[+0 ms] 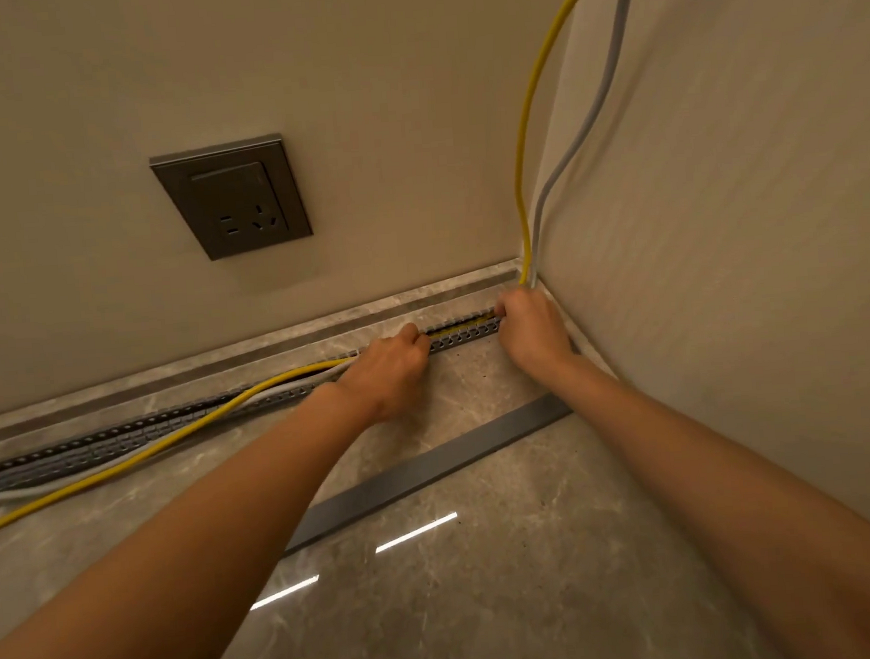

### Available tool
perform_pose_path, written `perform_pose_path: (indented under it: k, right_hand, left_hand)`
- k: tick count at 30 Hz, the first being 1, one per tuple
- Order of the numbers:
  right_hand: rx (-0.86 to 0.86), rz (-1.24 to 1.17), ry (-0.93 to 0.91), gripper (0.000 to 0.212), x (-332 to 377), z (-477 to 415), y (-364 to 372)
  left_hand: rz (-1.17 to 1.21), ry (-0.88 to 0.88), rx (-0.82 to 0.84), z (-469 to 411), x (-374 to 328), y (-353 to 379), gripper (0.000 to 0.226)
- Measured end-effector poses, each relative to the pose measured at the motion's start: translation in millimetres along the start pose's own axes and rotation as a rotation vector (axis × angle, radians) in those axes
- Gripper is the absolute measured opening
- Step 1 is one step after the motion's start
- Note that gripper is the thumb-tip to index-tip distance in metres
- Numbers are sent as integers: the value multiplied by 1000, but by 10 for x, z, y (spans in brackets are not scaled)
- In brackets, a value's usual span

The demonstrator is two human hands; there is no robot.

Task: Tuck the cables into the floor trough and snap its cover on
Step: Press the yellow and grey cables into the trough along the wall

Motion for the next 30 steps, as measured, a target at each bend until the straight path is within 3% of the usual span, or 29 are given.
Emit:
perform_pose_path:
  k: [5,8,13,20,26,30]
  right_hand:
    - [50,37,-157,19,272,128,51]
    - [111,36,-214,19,492,166,144]
    - [173,-34,-279,19,885,184,276]
    - [179,-77,-276,16,1088,171,418]
    - [142,-105,-283,19,1087,165,406]
    - [153,-92,-290,21,1084,155,424]
  left_hand:
    - [364,-69,-191,161,257,-140,42]
    - [322,-186,-243,312,463,-153,32]
    - [94,-324,-129,586,788,-52,35]
    - [-9,-259,-166,734,941,63,21]
    - [79,-136,-188,637,1075,-98,37]
    - [109,-132,-262,582,1109,-162,29]
Point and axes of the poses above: each hand's wrist, its own z-axis away from the middle knuckle, its own y-axis out of the palm, x = y × z, the point moved 5 cm from there along -z, towards the middle knuckle, and after that the axes turned 3 degrees about -y, right-handed, at the moved point
